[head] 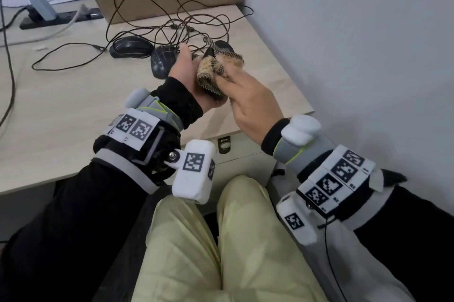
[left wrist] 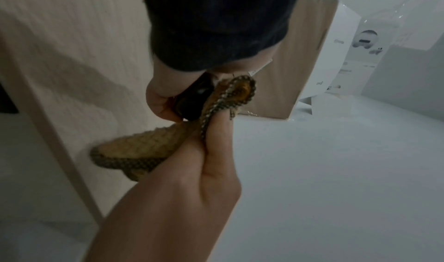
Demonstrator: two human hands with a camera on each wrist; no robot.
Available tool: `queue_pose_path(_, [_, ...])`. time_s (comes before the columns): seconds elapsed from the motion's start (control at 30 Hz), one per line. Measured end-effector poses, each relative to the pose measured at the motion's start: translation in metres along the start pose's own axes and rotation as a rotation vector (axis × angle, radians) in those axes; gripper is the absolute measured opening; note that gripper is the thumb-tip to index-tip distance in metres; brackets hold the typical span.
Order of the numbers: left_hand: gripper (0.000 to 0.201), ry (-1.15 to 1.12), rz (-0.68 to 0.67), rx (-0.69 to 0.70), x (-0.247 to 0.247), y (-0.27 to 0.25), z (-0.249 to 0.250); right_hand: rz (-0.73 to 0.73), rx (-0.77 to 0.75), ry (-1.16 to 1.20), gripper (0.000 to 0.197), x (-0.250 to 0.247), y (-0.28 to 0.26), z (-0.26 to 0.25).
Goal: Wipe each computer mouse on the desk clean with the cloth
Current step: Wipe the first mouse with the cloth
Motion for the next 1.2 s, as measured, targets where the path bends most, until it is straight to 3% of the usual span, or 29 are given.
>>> queue_pose_path(0.07, [0.083, 0.078, -0.014, -0.014, 0.0, -0.001, -0.006, -0.007, 0.093, 0.0, 0.052, -0.002, 0.014, 0.005])
queue_pose_path(0.13, [0.068, 0.154, -0.003, 0.008, 0.0, -0.003, -0.008, -0.013, 0.223, 0.075, 0.053, -0.005, 0.033, 0.015])
queue_pose_path(0.27, [0.049, 0.124, 0.08, 0.08, 0.002, -0.007, -0.009, 0.0, 0.441, 0.361, 0.035, -0.009, 0.047, 0.032])
queue_pose_path(0.43, [0.044, 0.055, 0.103, 0.094, 0.011, -0.004, -0.014, 0.014, 0.34, 0.369, 0.045, -0.011, 0.042, 0.021])
queue_pose_path(0.53, [0.031, -0.024, 0.106, 0.146, 0.01, -0.002, -0.006, 0.03, 0.262, 0.332, 0.048, -0.019, 0.027, 0.01])
queue_pose_path(0.7, [0.04, -0.033, 0.038, 0.137, 0.003, -0.001, 0.005, 0.048, 0.107, 0.215, 0.044, -0.015, 0.003, 0.006])
queue_pose_path(0.9, [0.027, 0.114, -0.099, 0.055, -0.002, -0.01, -0.005, 0.121, 0.235, 0.257, 0.041, -0.015, 0.031, 0.015])
queue_pose_path(1.0, [0.023, 0.238, -0.17, 0.124, -0.002, -0.009, -0.012, 0.1, 0.33, 0.236, 0.045, -0.018, 0.045, 0.025])
queue_pose_path(1.13, [0.061, 0.237, -0.176, 0.265, -0.007, -0.005, -0.008, 0.071, 0.492, 0.395, 0.031, -0.013, 0.036, 0.038])
queue_pose_path(1.2, [0.059, 0.289, -0.185, 0.285, -0.008, -0.003, -0.006, 0.093, 0.46, 0.42, 0.034, -0.012, 0.028, 0.037])
Point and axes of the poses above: each hand's wrist, its own y-axis towards the middle knuckle, its own x-axis out of the palm, z = x × y, the point moved 3 cm from there along y, towards the middle knuckle, and after that the axes turned 13 degrees about x, right-handed, at the moved point
